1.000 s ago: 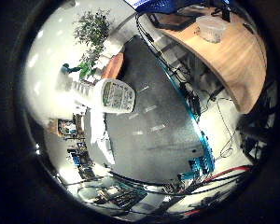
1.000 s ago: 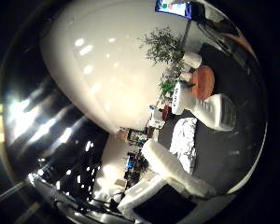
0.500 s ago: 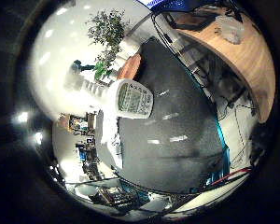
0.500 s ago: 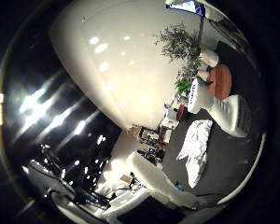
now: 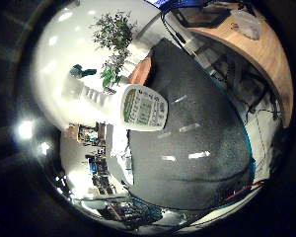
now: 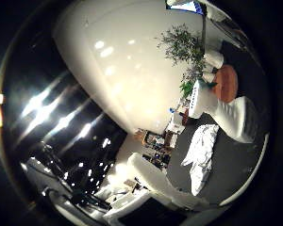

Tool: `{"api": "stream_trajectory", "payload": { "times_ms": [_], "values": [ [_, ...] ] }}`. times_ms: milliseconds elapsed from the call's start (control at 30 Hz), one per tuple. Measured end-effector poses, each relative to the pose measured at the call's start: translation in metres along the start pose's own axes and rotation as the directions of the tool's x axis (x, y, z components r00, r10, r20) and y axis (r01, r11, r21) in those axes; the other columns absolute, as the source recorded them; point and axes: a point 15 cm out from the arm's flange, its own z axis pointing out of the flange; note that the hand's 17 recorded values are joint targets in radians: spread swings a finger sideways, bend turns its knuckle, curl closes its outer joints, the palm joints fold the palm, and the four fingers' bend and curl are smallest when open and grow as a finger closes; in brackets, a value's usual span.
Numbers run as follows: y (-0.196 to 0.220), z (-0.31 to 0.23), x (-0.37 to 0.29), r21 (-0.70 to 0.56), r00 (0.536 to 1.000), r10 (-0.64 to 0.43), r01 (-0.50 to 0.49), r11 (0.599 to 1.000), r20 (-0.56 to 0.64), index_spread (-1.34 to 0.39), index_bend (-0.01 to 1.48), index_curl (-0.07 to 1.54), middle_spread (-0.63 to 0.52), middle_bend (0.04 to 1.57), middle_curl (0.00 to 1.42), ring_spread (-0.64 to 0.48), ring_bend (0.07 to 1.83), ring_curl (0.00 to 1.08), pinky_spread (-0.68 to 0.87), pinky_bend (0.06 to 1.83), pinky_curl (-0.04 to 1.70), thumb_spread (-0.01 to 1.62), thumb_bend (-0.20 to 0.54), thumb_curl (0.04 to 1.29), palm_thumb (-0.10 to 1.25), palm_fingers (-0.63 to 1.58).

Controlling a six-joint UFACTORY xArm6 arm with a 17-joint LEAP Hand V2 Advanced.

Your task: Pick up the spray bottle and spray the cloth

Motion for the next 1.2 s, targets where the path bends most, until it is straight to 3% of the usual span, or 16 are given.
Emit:
{"api": "stream_trajectory", "payload": {
  "times_ms": [1200],
  "values": [
    [-0.026,0.079,0.024,-0.067,1.0,0.013,-0.012,0.998,0.013,-0.25,0.14,0.24,0.13,0.29,0.34,0.14,0.44,0.25,0.39,0.51,0.29,1.1,-0.022,0.27,0.46,0.09]
  ]
}}
